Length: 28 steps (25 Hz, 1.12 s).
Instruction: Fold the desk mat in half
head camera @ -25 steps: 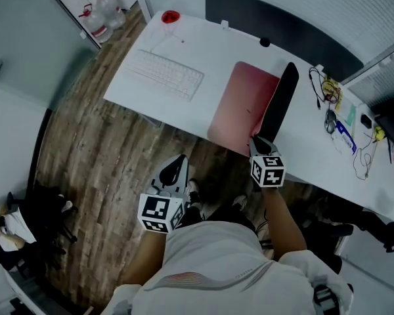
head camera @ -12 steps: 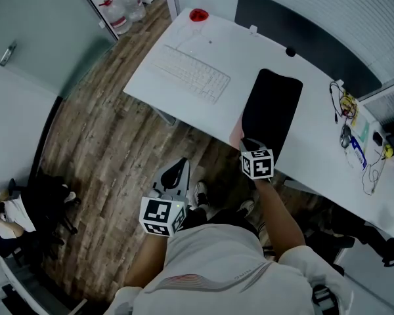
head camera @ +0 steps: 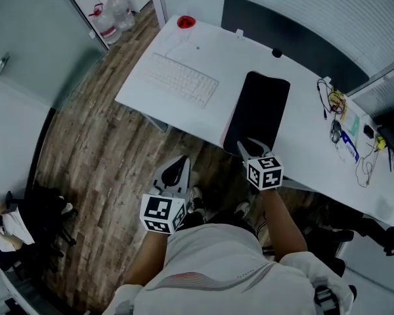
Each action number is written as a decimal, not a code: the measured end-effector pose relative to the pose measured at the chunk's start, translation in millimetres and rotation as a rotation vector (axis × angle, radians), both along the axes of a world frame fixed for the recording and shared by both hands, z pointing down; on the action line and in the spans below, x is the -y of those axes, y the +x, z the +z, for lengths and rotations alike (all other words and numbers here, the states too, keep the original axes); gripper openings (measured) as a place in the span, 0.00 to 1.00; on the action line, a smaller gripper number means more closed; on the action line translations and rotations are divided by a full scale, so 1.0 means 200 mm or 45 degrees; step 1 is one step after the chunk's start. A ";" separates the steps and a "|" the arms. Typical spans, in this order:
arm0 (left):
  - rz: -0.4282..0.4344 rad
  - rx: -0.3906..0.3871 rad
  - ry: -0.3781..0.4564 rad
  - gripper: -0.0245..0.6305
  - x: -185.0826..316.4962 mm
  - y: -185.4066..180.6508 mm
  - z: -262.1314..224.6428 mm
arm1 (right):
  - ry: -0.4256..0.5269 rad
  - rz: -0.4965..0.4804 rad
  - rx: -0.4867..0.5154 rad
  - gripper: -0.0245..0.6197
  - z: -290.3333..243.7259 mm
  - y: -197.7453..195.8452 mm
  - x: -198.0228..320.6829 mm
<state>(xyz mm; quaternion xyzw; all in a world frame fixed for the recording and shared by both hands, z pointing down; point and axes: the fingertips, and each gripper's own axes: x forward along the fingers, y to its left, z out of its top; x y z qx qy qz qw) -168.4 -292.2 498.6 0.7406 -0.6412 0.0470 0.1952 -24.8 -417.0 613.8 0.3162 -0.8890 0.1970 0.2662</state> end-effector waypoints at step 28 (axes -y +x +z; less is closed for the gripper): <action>0.382 0.055 0.431 0.06 0.46 0.94 -0.76 | 0.722 0.496 0.296 0.12 -1.39 1.30 -0.05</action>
